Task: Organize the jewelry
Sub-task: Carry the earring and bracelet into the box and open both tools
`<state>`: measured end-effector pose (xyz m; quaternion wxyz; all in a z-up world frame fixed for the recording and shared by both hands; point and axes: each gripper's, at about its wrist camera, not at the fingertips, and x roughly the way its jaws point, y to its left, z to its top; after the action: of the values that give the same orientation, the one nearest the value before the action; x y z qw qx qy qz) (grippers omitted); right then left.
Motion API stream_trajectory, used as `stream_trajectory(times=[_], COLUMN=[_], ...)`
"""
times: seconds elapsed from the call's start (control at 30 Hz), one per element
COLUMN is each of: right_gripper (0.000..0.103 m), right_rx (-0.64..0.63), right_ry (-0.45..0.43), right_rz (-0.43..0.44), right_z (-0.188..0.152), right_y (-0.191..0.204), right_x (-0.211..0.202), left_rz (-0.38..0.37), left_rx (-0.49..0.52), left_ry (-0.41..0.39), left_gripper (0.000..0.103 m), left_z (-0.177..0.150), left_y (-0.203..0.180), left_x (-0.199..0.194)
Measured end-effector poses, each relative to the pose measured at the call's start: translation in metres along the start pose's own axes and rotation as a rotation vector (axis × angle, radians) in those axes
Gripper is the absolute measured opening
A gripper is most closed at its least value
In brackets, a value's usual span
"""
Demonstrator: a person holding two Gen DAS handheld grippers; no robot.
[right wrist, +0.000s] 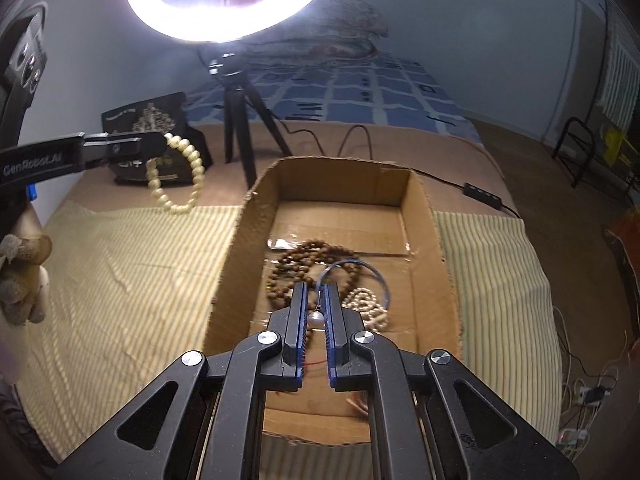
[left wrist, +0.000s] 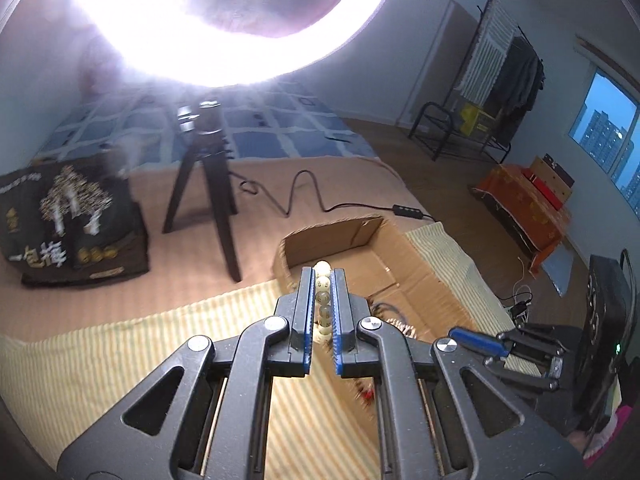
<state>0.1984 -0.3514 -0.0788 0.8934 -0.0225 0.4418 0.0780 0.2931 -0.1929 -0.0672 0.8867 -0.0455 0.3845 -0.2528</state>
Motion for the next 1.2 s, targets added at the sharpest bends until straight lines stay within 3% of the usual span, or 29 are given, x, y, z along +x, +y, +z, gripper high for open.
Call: stream_trajectory(times=[0.67, 1.2], right_gripper=[0.006, 0.007], right_rx=[0.034, 0.033], right_ry=[0.055, 0.063], right_rz=[-0.017, -0.039], right_z=[-0.004, -0.004], right_y=[-0.014, -0.013], right_x=[0.02, 0.021], left_rz=[0.045, 0.055], left_rx=[0.05, 0.057], left_ry=[0.052, 0.068], left_gripper=[0.005, 0.005], left_z=[0.012, 0.011], left_y=[-0.031, -0.032], left_x=[0.069, 0.073])
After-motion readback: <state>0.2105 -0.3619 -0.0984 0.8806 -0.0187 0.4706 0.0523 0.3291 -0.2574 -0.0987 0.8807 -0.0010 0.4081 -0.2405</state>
